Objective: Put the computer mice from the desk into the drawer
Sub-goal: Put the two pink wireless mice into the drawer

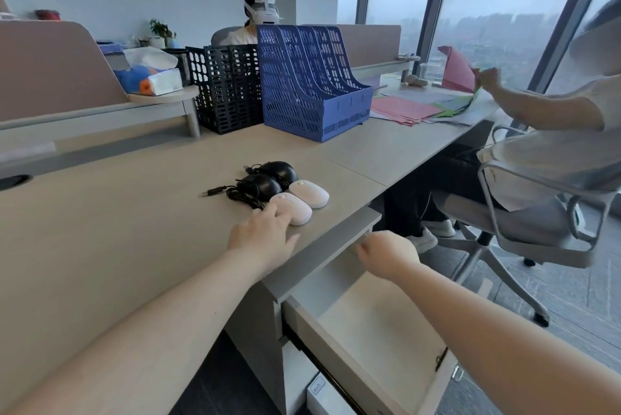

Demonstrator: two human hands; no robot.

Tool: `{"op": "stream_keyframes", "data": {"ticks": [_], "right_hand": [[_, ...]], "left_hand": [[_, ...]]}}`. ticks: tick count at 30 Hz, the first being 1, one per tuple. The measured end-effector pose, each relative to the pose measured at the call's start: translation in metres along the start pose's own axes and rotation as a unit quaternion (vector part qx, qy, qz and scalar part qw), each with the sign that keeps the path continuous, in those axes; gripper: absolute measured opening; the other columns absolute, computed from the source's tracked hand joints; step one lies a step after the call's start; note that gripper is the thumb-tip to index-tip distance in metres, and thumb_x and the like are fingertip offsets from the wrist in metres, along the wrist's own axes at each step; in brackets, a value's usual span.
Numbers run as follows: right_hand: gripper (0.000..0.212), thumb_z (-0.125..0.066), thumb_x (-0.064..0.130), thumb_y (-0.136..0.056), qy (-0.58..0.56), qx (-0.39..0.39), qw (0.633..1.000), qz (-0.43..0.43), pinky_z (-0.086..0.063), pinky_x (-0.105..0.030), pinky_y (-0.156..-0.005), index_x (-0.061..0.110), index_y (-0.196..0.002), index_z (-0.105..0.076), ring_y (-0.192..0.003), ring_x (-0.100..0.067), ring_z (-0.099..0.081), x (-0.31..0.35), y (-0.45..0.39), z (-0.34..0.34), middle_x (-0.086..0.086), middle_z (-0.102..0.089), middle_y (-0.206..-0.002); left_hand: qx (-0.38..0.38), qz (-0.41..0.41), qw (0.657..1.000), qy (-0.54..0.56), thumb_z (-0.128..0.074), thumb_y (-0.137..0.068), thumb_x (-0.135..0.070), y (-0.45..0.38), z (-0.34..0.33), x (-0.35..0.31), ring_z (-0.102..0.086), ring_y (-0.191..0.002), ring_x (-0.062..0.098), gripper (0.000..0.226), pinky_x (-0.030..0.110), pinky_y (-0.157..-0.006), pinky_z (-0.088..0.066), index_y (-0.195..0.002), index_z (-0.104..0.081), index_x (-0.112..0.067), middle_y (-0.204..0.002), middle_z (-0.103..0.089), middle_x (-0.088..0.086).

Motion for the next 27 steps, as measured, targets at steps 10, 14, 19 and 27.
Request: {"op": "stream_keyframes", "data": {"ticks": [10,14,19,27], "right_hand": [[0.056,-0.053,0.041,-0.089,-0.210,-0.018,0.977,0.039,-0.041,-0.043,-0.104,0.029,-0.141,-0.037,-0.134,-0.026,-0.039,0.060,-0.088,0.024,-0.003,-0.049,-0.140],[0.065,-0.056,0.043,-0.087,-0.232,0.025,0.972,0.026,-0.046,-0.040,-0.098,0.028,-0.146,-0.032,-0.128,-0.028,-0.049,0.071,-0.109,0.023,-0.005,-0.052,-0.141],[0.068,-0.061,0.041,-0.085,-0.206,0.053,0.977,0.032,-0.044,-0.038,-0.101,0.016,-0.144,-0.039,-0.127,-0.028,-0.051,0.068,-0.113,0.029,-0.007,-0.054,-0.139],[0.061,-0.064,0.048,-0.081,-0.010,0.146,0.988,0.052,-0.043,-0.029,-0.074,0.004,-0.123,-0.056,-0.091,-0.024,-0.054,0.042,-0.071,0.058,-0.008,-0.060,-0.105]], "left_hand": [[0.040,0.095,0.987,0.123,-0.057,-0.073,-0.074,-0.059,-0.026,0.001,-0.039,-0.129,0.030,0.089,0.037,-0.106,-0.032,-0.139,-0.037,-0.018,-0.141,-0.041,0.009],[0.056,0.138,0.975,0.165,-0.063,-0.067,-0.076,-0.073,-0.027,0.005,-0.041,-0.127,0.030,0.092,0.038,-0.103,-0.035,-0.135,-0.040,-0.019,-0.132,-0.047,0.013],[0.051,0.170,0.973,0.148,-0.066,-0.055,-0.079,-0.079,-0.027,0.010,-0.038,-0.129,0.031,0.114,0.036,-0.106,-0.033,-0.142,-0.030,-0.015,-0.134,-0.047,0.016],[0.110,0.175,0.976,0.064,-0.059,-0.051,-0.084,-0.053,-0.015,-0.023,-0.034,-0.134,0.022,0.115,0.031,-0.105,-0.034,-0.139,-0.040,-0.012,-0.140,-0.042,0.009]]}}
Point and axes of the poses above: each hand's wrist, its own y-axis away from the middle knuckle, its own z-axis out of the back of the hand, x = y × z, the point moved 4 cm from there along -y, towards the middle knuckle
